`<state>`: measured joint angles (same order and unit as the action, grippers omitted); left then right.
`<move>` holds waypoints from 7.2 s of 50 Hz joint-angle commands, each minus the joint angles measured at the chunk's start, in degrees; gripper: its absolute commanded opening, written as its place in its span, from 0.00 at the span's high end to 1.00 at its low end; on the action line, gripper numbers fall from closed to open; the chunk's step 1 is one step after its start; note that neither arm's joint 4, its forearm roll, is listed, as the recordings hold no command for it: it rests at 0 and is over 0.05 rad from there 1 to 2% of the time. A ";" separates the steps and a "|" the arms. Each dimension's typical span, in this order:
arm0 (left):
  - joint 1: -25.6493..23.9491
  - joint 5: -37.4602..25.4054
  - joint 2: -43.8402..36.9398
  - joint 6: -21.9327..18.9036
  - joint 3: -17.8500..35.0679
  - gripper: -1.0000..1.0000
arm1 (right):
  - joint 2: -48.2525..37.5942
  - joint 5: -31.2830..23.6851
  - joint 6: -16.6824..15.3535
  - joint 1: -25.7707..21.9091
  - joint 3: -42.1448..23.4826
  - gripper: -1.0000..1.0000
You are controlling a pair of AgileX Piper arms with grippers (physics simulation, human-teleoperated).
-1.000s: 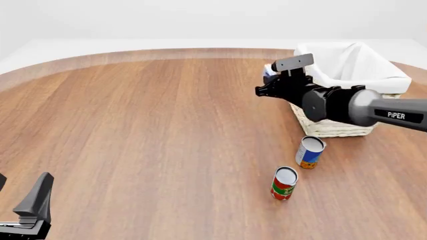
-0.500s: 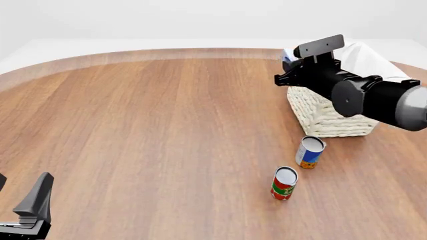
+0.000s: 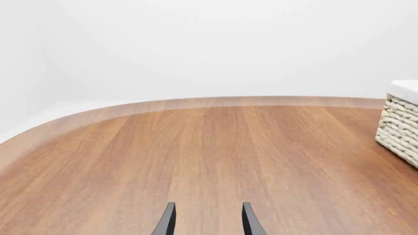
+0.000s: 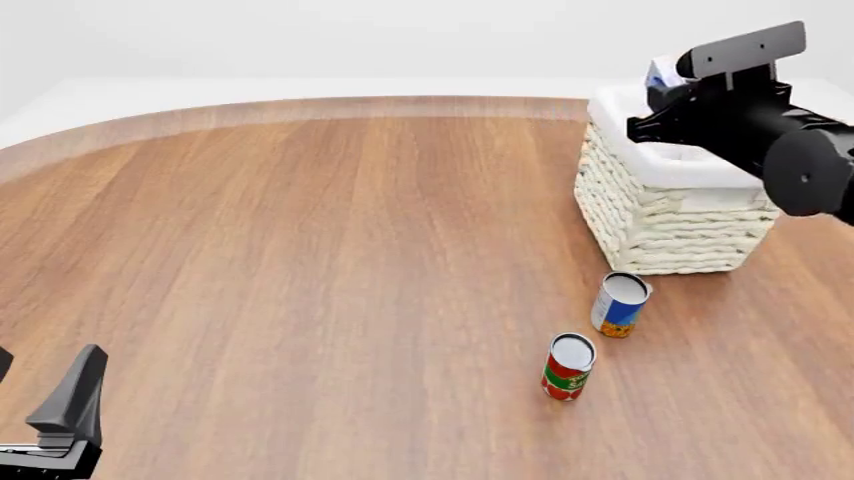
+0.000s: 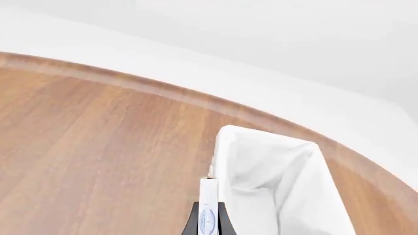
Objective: Pick up the alphabet soup and the cream cheese box, and put them in the basket.
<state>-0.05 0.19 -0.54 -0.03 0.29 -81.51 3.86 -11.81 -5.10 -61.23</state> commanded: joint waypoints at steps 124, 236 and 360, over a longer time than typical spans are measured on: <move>-0.01 0.11 -0.11 0.01 -0.01 0.00 | -40.19 -25.02 8.20 13.32 -43.22 1.00; 0.00 0.03 -0.02 0.02 0.00 0.00 | 11.97 -8.40 4.16 10.90 11.63 0.00; 0.01 0.11 -0.09 -0.01 -0.02 0.00 | -3.33 31.83 9.87 3.07 41.76 0.00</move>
<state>-0.04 0.31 -0.65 -0.04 0.27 -82.56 34.88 -2.16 -1.76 -18.89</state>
